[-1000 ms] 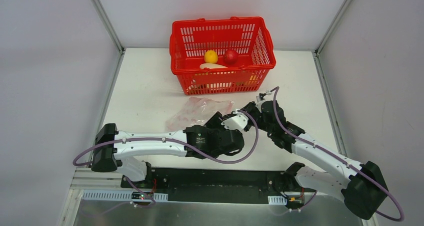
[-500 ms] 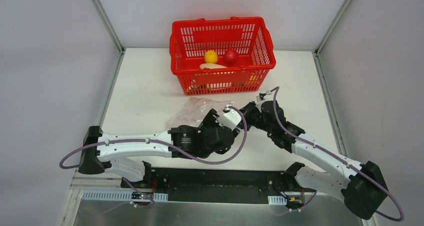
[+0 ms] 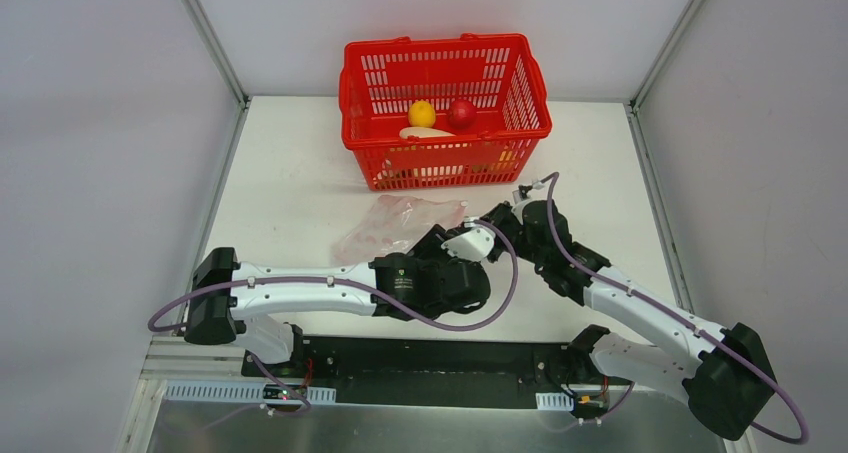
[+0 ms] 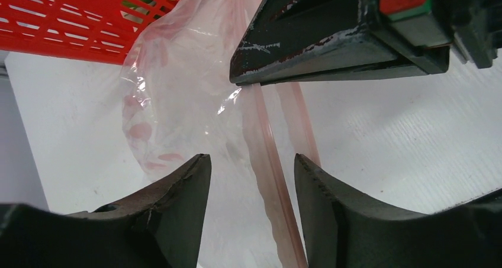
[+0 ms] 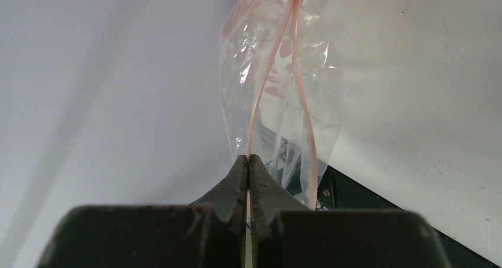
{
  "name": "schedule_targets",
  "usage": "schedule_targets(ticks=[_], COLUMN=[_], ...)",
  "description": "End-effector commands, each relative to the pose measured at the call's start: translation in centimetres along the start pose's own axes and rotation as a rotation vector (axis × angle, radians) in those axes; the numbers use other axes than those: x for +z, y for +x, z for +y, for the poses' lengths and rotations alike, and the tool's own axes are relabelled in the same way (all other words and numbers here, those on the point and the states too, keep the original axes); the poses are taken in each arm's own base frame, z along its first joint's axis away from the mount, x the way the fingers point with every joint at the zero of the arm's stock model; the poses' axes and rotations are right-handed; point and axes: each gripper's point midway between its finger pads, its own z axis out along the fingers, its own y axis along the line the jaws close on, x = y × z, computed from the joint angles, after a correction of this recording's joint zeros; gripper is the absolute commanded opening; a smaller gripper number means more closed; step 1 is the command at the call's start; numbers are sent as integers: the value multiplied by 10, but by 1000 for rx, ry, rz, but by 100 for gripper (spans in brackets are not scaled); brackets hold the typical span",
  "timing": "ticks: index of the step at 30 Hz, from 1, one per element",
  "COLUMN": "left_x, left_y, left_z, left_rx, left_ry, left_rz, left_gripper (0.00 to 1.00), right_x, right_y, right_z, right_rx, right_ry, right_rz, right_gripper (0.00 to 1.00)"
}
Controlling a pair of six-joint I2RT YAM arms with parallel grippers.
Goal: Place the food in the zip-top bag and seal the zipper
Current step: Open the zipper of the food storage bag at the center of the board.
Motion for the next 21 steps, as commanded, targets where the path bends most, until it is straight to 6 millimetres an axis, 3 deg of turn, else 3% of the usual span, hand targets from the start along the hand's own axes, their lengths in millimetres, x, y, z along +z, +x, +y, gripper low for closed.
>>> schedule_targets(ticks=[1, 8, 11, 16, 18, 21], left_x=[-9, -15, -17, -14, -14, -16], left_y=[-12, -19, -23, -20, -16, -13], left_z=[15, 20, 18, 18, 20, 24], left_rx=[-8, 8, 13, 8, -7, -38], left_ry=[-74, -103, -98, -109, -118, -121], left_rz=[-29, -45, -50, -57, -59, -69], left_gripper=[51, 36, 24, 8, 6, 4], right_x=[-3, -1, 0, -5, -10, -21], right_y=[-2, -4, -5, -6, -7, -9], right_z=[21, 15, 12, 17, 21, 28], right_rx=[-14, -57, -78, -109, -130, -183], right_ry=[-42, -15, 1, -15, -30, -45], right_rz=[-6, -13, -14, -27, -39, -60], right_gripper=[0, 1, 9, 12, 17, 35])
